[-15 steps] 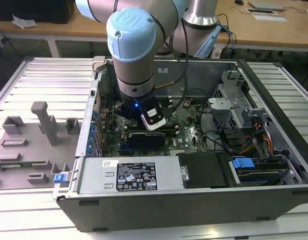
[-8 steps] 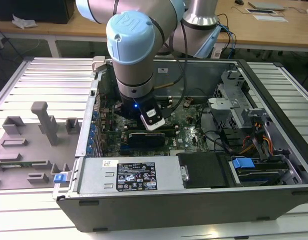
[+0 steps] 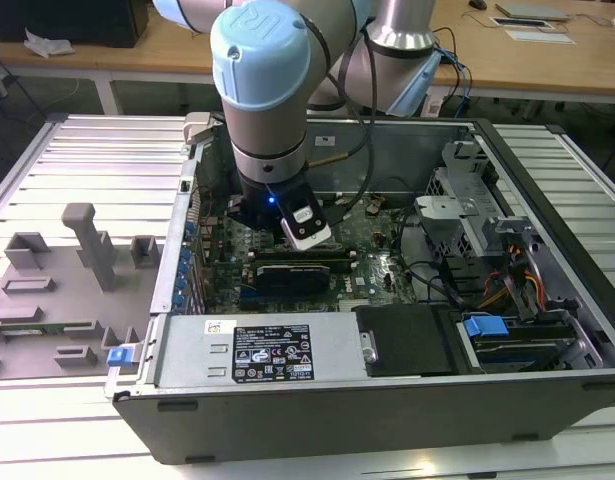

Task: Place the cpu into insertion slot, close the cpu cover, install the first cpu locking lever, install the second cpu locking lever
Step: 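Install the second cpu locking lever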

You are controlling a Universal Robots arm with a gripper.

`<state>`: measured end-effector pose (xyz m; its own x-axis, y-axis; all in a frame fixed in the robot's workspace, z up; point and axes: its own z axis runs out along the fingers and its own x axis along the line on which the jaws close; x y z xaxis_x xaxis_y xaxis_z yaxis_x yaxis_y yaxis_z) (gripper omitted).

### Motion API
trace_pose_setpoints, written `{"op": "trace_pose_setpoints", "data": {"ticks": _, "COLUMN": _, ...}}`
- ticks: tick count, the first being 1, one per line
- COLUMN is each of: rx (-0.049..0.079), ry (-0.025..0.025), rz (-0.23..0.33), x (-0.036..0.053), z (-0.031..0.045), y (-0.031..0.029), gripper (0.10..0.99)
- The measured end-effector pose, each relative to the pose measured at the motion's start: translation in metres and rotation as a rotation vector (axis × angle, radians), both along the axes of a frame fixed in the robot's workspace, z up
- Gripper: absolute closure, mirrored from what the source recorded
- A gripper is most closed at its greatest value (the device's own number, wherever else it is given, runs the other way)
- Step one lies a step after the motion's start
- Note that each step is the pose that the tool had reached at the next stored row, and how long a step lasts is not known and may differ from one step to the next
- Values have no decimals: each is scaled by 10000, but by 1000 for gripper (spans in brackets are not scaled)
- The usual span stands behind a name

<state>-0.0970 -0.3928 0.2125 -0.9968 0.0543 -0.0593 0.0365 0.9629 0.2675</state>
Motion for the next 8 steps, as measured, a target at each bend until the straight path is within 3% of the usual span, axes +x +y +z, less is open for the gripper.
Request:
{"op": "trace_pose_setpoints", "data": {"ticks": 4, "rx": -11, "ry": 2, "rz": -1, "x": -1, "z": 31, "y": -1, "gripper": 980}}
{"op": "trace_pose_setpoints", "data": {"ticks": 8, "rx": -34, "ry": 2, "rz": 0, "x": 0, "z": 282, "y": -1, "gripper": 980}}
